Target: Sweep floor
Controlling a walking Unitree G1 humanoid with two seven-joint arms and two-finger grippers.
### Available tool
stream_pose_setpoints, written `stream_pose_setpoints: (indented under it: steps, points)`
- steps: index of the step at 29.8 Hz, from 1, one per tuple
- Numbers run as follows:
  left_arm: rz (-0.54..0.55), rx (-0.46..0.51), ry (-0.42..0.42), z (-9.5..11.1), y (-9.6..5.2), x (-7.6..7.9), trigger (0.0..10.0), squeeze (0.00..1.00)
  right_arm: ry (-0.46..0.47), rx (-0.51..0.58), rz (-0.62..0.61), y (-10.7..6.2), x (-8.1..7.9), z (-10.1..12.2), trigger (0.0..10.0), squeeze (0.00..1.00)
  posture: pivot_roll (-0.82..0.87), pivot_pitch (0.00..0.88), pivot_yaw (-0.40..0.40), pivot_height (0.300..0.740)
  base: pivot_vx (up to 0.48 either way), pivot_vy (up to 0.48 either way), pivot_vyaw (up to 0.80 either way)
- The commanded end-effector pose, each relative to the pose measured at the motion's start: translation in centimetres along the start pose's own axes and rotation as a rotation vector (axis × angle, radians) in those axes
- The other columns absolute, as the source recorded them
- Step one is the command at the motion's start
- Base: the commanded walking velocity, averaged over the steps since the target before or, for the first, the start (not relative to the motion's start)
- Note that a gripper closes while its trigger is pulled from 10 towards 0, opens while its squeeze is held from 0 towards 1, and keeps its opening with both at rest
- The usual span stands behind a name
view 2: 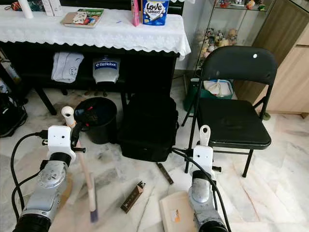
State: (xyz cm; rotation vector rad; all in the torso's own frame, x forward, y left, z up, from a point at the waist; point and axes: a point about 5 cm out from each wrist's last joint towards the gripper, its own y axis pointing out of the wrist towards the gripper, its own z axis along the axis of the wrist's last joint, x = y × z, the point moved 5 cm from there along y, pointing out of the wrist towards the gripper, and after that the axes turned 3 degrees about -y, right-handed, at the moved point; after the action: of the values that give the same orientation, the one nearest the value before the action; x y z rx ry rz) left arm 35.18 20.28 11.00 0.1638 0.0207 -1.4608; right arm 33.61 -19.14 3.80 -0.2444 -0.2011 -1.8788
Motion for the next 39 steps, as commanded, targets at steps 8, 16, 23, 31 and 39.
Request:
stream_pose_setpoints:
  steps: [8, 16, 23, 31, 39]
  points:
    - [-0.015, 0.018, -0.081, 0.0, -0.4, 0.3, 10.0, 0.0, -0.033, 0.109, -0.055, 0.4, 1.3, 1.9, 10.0, 0.0, 0.08, 0.099, -0.036, 0.74, 0.0, 0.0, 0.0]
    - [-0.022, 0.021, -0.1, -0.1, -0.5, 0.4, 10.0, 0.0, -0.011, 0.104, -0.051, 0.3, 1.0, 1.9, 10.0, 0.0, 0.08, 0.092, -0.035, 0.74, 0.0, 0.0, -0.37]
    - [-0.034, 0.023, -0.113, -0.1, -0.6, 0.8, 10.0, 0.0, -0.032, 0.118, -0.035, 0.2, 0.7, 2.1, 10.0, 0.0, 0.08, 0.077, -0.036, 0.74, 0.0, 0.0, -0.21]
    - [-0.047, 0.022, -0.123, -0.2, -0.7, 1.1, 10.0, 0.0, -0.019, 0.097, -0.034, 0.2, 0.7, 1.7, 10.0, 0.0, 0.07, 0.06, -0.036, 0.74, 0.0, 0.0, -0.2]
    - [-0.054, 0.022, -0.119, -0.2, -0.6, 1.3, 10.0, 0.0, -0.026, 0.1, -0.021, 0.2, 0.6, 1.8, 10.0, 0.0, 0.07, 0.073, -0.037, 0.74, 0.0, 0.248, -0.39]
